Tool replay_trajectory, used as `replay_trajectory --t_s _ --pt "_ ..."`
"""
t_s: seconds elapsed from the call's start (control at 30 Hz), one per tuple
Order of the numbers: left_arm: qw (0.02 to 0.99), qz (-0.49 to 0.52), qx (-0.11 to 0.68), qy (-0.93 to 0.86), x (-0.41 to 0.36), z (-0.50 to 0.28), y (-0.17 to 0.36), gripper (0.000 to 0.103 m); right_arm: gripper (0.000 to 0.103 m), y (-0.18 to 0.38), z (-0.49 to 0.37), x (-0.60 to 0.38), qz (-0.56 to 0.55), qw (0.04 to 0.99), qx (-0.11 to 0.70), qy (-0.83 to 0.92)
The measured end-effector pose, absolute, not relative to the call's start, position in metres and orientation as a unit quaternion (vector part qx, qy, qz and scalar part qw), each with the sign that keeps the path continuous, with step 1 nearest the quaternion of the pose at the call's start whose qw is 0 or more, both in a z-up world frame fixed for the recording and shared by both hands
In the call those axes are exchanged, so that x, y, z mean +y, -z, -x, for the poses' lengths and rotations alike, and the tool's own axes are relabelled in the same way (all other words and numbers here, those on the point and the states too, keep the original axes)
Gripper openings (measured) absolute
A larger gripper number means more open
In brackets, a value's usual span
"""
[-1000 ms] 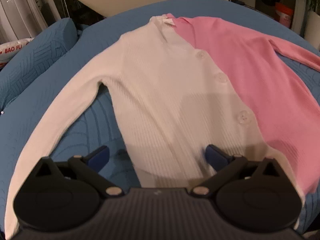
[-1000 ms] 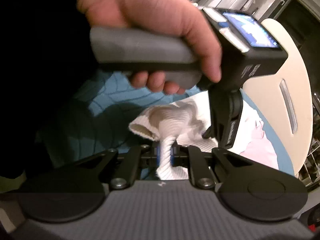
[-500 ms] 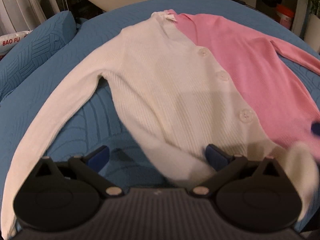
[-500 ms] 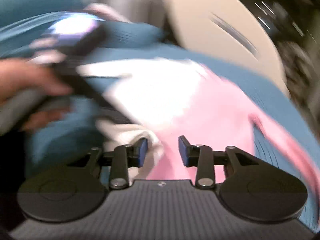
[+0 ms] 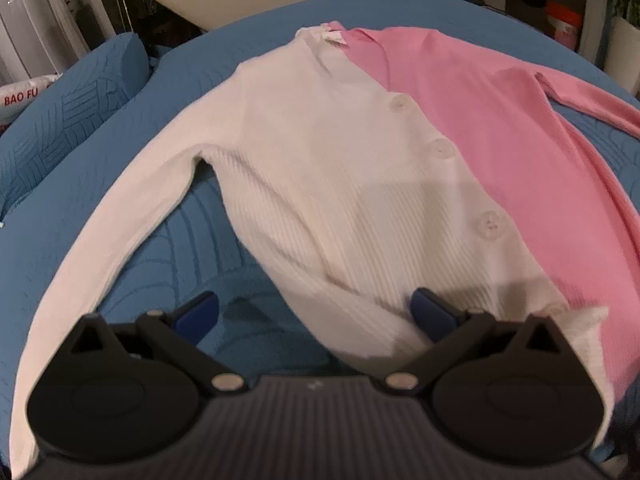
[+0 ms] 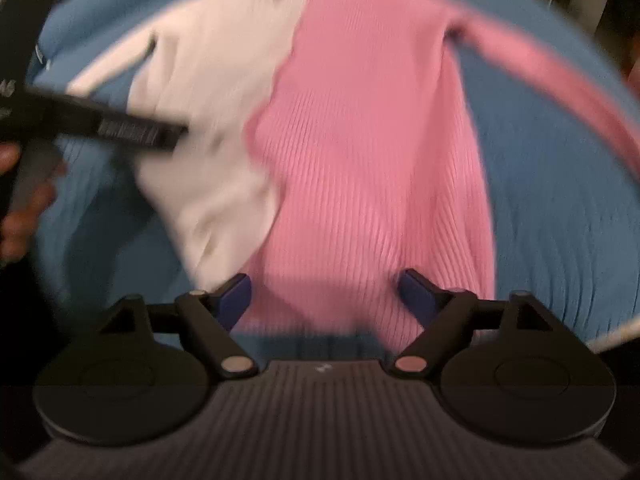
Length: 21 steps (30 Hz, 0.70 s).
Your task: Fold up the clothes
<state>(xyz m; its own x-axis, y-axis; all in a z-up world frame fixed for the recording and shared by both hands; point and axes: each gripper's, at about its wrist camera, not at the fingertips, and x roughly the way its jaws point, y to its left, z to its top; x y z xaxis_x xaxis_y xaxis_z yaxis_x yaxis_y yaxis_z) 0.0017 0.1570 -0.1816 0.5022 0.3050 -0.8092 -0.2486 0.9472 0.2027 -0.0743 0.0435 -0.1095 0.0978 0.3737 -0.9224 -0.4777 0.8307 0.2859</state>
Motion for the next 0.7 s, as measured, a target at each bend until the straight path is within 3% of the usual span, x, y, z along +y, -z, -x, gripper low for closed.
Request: replay_trajectory --t_s 0.07,0.2,0.27,0.47,0.7 --pt "0.866 -0.036 0.472 -0.160 0.155 -0.001 0.182 0.103 0.083 0.095 0.069 0.024 -0.022 0.740 0.603 -0.298" --pt "0.866 -0.035 0.472 -0.161 0.155 -0.002 0.182 0.103 0.083 0.062 0.051 -0.008 -0.088 0.838 0.476 -0.254" --pt "0.867 -0.031 0.470 -0.160 0.156 -0.002 0.182 0.103 0.083 0.073 0.037 -0.005 -0.078 0.861 0.442 -0.241" --pt "0.884 -0.029 0.434 -0.171 0.160 0.005 0.169 0.103 0.088 0.121 0.029 0.012 -0.004 0.848 0.481 -0.223" --pt "0.898 0.025 0.400 -0.183 0.172 0.004 0.157 0.103 0.088 0.122 0.032 -0.030 -0.101 0.764 0.600 -0.216"
